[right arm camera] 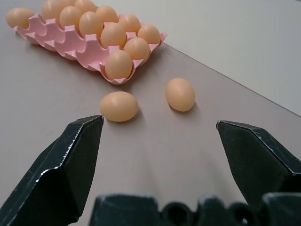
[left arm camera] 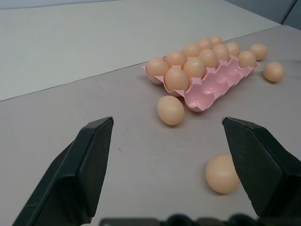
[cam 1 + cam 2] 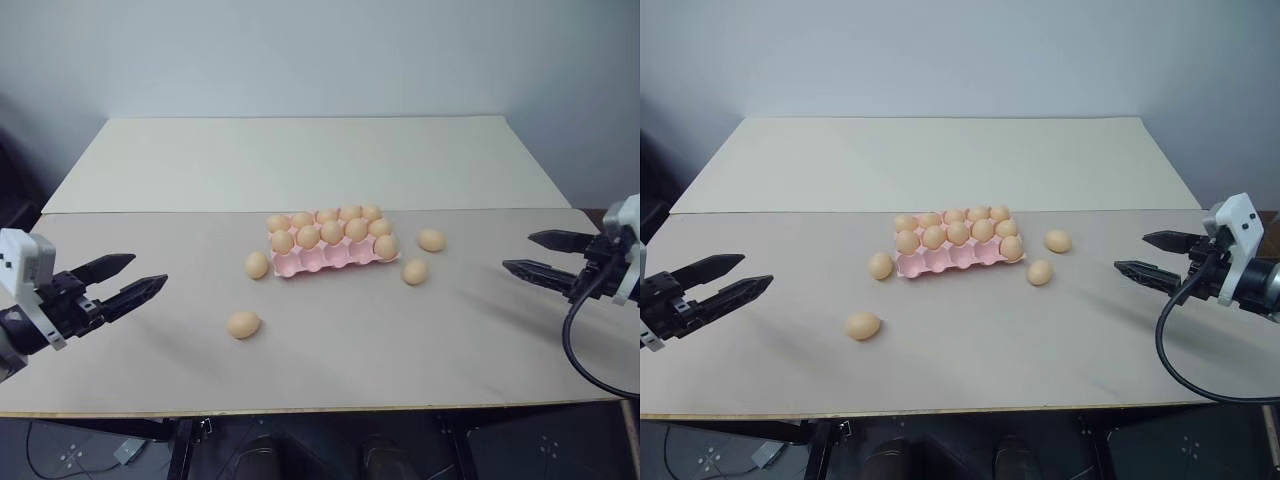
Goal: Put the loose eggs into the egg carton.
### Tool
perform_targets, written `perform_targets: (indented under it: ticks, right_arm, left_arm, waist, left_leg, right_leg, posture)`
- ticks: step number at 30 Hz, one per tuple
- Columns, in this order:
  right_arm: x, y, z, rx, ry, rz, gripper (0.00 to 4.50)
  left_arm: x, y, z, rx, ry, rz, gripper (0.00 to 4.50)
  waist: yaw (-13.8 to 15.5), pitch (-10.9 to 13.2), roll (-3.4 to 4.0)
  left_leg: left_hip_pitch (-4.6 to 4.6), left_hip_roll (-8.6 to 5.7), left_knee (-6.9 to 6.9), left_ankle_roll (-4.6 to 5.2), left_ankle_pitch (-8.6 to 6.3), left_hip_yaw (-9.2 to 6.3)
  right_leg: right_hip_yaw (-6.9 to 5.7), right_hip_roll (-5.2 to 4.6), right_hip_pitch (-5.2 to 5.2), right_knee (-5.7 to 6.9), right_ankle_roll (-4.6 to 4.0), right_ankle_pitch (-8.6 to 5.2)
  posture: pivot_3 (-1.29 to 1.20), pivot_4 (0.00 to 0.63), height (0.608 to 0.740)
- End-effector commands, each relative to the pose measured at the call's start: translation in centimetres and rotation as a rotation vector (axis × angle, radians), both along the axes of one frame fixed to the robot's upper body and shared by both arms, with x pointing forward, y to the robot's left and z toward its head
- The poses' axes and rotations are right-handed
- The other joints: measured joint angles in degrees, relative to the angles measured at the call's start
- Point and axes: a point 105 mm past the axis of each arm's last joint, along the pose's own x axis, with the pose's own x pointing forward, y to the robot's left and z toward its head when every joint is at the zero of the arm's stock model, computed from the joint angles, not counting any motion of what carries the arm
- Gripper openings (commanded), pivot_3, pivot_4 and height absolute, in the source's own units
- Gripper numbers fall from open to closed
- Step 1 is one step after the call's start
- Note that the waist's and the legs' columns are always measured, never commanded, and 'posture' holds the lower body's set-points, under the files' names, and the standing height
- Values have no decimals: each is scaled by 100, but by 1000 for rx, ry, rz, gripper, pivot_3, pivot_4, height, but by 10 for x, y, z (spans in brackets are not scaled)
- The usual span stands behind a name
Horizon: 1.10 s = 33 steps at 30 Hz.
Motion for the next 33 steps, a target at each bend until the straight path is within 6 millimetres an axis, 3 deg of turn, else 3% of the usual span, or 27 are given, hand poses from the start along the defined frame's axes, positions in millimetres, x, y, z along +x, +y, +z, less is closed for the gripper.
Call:
perform_targets:
  ticks: [1, 6, 10, 18, 25, 33]
  right_arm:
    - [-1, 2, 14, -17, -54, 15, 4500]
    - [2, 5, 12, -19, -52, 14, 4500]
    - [12, 14, 10, -62, -63, -9, 4500]
    - [50, 42, 1, -31, -162, -287, 4500]
    - [80, 72, 7, 55, -192, -429, 4500]
    - [113, 83, -4, 24, -51, -542, 4500]
  left_arm:
    - [0, 0, 14, 16, -52, 3, 4029]
    - [2, -3, 17, 13, -66, -14, 4029]
    - [0, -23, 17, -3, -67, -101, 4029]
    - [14, -91, -11, -58, -20, -263, 4029]
    - [21, -131, -29, -70, -9, -347, 4029]
    - [21, -166, -35, -82, -19, -407, 4029]
  waist:
    - [0, 0, 0]
    - [-3, 0, 0]
    - [-12, 0, 0]
    - [7, -1, 1]
    - [-5, -1, 2]
    - [-2, -1, 2]
  left_leg:
    - [0, 0, 0, 0, 0, 0]
    - [1, 0, 0, 0, 0, 0]
    - [0, 0, 0, 0, 0, 0]
    - [-3, -1, 6, -4, 2, -2]
    - [-11, -1, 4, -47, 28, -1]
    - [-15, -2, 4, -44, 27, -2]
  right_leg:
    - [0, 0, 0, 0, 0, 0]
    - [0, 0, 1, 1, 0, 0]
    - [0, 0, 0, 2, 0, 0]
    - [1, 0, -1, 10, 1, 1]
    - [5, 1, -11, 10, 1, 1]
    - [3, 1, -13, 10, 1, 1]
  posture:
    - [0, 150, 740]
    - [0, 150, 740]
    - [0, 150, 740]
    - [0, 150, 740]
    - [0, 150, 740]
    - [0, 150, 740]
